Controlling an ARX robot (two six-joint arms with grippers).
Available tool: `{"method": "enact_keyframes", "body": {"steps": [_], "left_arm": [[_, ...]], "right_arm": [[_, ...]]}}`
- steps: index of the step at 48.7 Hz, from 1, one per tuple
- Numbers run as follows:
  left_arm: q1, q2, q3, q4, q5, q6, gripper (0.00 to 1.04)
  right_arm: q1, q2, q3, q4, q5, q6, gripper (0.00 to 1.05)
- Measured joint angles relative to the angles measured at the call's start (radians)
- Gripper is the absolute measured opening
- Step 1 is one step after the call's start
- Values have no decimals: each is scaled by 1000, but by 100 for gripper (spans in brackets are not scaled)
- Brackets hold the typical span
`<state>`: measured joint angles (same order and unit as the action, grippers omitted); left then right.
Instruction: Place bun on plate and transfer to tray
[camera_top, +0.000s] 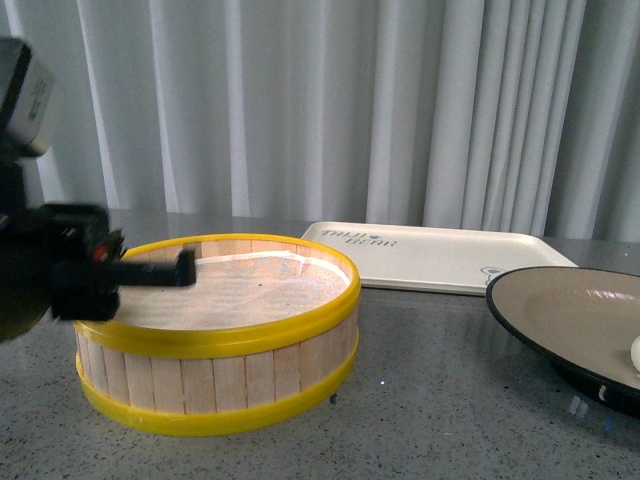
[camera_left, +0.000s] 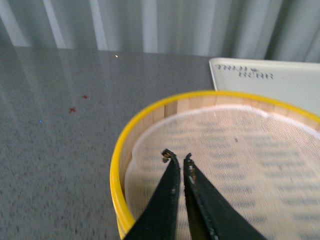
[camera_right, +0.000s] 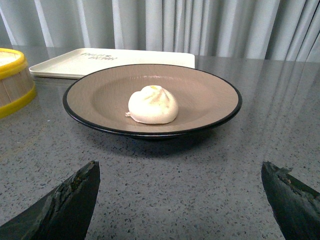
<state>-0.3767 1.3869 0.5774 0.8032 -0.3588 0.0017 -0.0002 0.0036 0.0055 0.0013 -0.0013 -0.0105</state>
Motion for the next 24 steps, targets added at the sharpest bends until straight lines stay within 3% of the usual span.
{"method": "enact_keyframes", "body": {"steps": [24], "left_arm": [[179,-310,-344,32,175,-4,4]], "right_arm": [[0,0,0,0,0,0,96]]}}
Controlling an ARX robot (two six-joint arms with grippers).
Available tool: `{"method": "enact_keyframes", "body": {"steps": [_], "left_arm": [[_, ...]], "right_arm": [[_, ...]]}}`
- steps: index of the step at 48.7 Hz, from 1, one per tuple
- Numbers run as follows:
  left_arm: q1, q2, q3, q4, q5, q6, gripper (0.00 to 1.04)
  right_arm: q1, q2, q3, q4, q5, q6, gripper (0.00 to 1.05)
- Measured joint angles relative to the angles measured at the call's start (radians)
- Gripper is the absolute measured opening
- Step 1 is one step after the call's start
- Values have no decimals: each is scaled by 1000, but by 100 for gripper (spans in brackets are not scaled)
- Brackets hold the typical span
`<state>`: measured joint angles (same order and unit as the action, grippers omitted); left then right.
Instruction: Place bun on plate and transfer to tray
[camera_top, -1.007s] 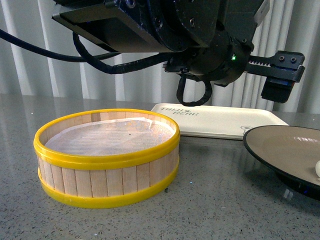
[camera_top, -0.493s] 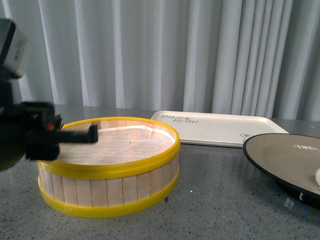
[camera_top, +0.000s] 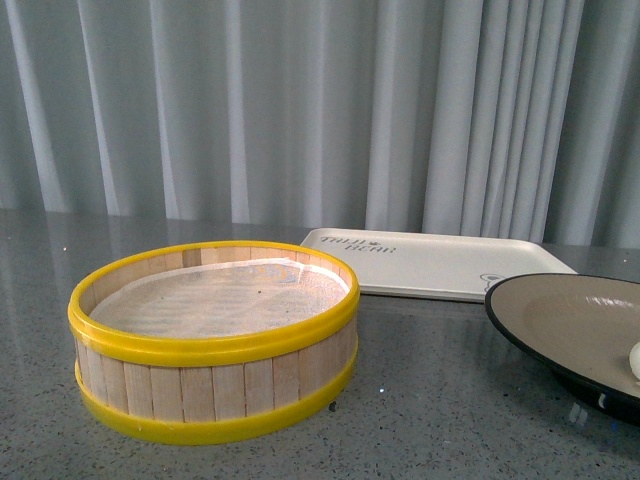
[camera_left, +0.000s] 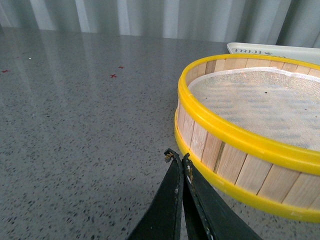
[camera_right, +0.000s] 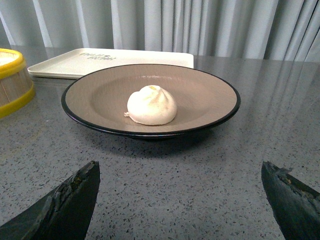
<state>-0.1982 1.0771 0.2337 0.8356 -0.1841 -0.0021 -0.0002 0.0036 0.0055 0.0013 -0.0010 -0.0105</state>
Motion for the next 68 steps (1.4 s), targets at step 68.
{"method": "enact_keyframes", "body": {"steps": [68], "left_arm": [[196,-813,-208,-568,183,0,4]], "right_arm": [[0,0,0,0,0,0,96]]}}
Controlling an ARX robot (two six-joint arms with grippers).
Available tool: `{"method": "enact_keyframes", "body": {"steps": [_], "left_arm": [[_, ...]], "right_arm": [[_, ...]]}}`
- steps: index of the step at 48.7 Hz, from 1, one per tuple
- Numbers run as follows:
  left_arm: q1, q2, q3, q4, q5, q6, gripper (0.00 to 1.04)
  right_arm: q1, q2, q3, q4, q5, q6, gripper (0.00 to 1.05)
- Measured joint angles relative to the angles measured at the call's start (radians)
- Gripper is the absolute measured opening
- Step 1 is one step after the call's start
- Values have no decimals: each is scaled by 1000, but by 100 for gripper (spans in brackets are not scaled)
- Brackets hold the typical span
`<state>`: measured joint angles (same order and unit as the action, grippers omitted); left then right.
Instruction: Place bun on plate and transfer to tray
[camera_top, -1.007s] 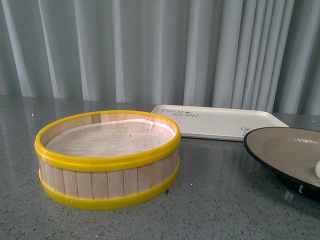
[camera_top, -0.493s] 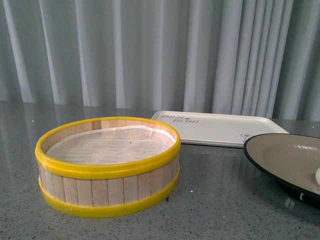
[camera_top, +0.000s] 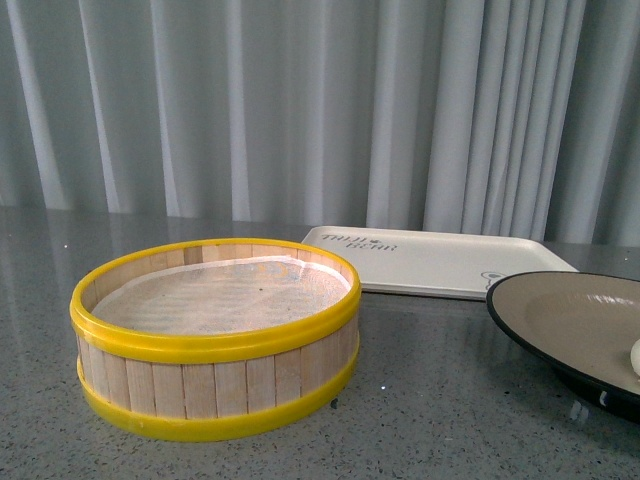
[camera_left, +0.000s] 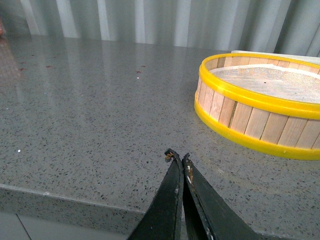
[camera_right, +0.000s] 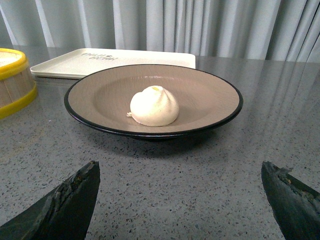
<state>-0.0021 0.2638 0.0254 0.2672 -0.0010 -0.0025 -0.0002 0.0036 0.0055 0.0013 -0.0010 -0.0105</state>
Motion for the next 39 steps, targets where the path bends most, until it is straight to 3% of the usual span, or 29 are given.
{"method": "enact_keyframes", "body": {"steps": [19,24,33,39], "left_arm": [[0,-91,0,-91,0,0,4],[0,-239,1,-261,1,0,4],[0,-259,1,-267,1,0,4],[0,-260,1,-267,1,0,28]], "right_arm": [[0,0,0,0,0,0,96],[0,0,0,0,0,0,96],[0,0,0,0,0,0,96],[0,0,0,0,0,0,96]]}}
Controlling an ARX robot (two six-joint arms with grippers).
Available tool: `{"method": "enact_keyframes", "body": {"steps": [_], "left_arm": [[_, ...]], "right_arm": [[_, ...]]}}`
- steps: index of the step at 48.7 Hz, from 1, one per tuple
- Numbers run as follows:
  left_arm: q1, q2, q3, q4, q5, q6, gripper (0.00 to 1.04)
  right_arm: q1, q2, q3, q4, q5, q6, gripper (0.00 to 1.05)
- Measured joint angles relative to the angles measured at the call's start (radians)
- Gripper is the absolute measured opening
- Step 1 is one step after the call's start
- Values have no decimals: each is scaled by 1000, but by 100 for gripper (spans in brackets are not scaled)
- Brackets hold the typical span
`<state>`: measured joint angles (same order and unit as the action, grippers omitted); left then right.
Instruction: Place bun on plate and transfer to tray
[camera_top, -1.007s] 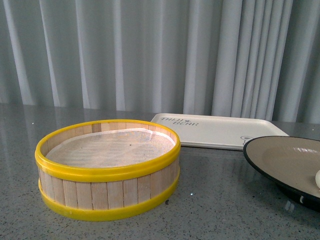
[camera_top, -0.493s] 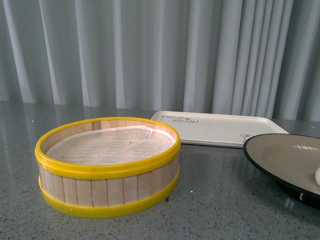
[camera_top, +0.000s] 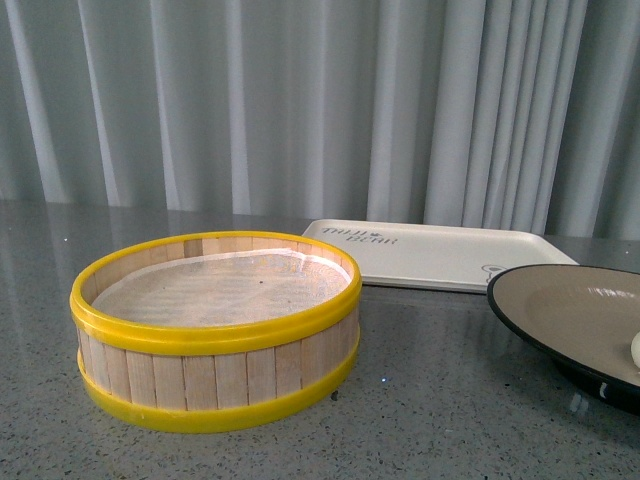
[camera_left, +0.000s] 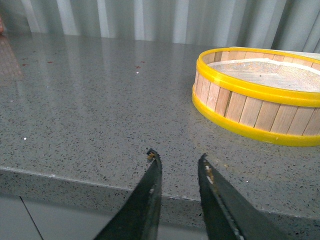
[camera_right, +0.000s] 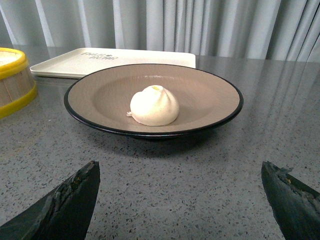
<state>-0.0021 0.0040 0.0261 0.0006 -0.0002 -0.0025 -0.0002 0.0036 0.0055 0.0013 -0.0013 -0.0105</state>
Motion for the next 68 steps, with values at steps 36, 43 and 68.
{"method": "enact_keyframes", "body": {"steps": [36,43,68], "left_arm": [[0,0,0,0,0,0,98],[0,0,0,0,0,0,98],[0,0,0,0,0,0,98]], "right_arm": [[0,0,0,0,0,0,96],[0,0,0,0,0,0,96],[24,321,422,-382,-51,-797,96]]}}
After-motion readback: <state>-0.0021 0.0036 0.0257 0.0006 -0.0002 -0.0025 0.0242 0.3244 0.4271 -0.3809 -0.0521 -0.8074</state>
